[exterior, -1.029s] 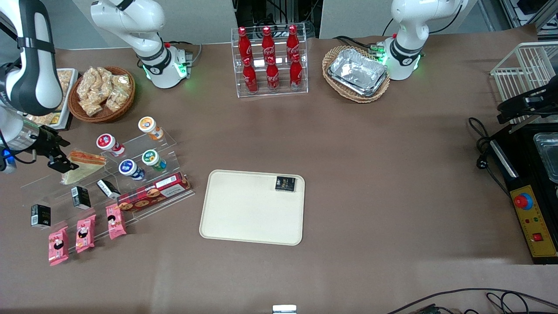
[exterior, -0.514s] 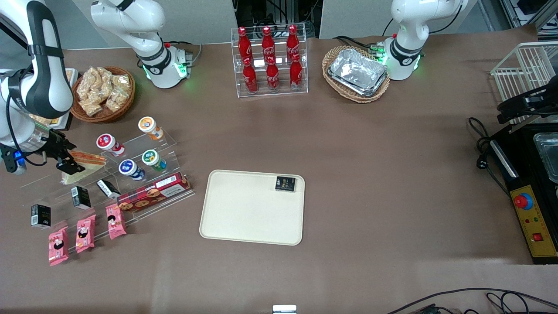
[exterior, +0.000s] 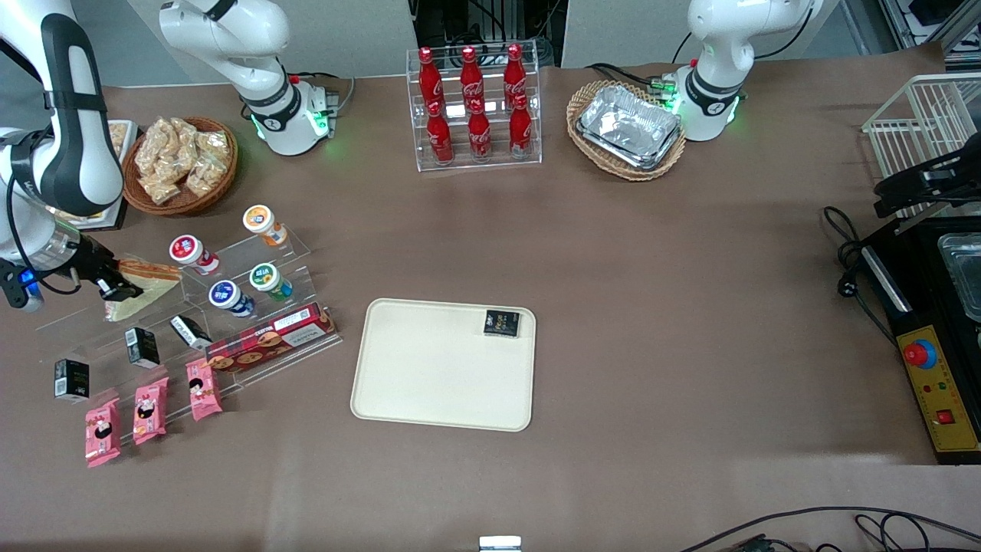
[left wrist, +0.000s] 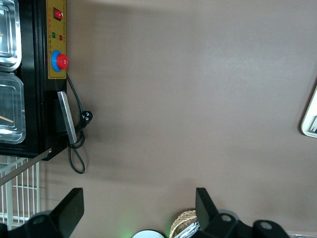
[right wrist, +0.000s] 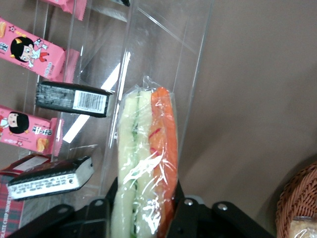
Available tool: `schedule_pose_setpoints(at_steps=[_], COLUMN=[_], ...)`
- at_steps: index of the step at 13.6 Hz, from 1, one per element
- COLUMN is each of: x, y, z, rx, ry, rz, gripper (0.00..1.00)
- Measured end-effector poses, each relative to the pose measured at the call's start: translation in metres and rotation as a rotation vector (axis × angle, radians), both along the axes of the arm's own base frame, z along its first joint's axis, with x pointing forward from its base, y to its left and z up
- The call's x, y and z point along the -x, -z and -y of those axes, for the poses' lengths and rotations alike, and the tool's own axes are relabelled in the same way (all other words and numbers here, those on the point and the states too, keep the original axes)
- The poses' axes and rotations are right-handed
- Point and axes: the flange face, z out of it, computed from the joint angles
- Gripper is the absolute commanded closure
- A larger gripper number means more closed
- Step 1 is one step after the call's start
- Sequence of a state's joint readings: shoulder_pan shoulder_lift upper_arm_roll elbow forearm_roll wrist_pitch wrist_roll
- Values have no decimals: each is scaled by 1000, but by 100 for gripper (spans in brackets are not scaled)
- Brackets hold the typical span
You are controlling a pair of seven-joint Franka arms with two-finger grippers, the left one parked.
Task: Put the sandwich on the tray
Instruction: 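Lift the sandwich and carry it over the white tray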
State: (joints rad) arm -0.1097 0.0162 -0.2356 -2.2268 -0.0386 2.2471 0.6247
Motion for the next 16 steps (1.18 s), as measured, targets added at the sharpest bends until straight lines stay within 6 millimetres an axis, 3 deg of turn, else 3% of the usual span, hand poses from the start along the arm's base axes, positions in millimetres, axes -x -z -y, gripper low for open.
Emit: schedule_pose_setpoints(at_steps=[4,6,9,11,12,14,16], x=[-9,-21,-44,-58,-65,-78,-89], y=[-18,-51,-121,-150,-154,-151,-145], z=[3,6,-2,-18,-29,-64,-113], rx=[10,6,-30,-52,-55,-61,-66], ry=[-41,-62,-67,-84,-87,-53,2], rz=[26,11,2,12,14,8,-2], gripper=[90,89,89,89,89,89,89])
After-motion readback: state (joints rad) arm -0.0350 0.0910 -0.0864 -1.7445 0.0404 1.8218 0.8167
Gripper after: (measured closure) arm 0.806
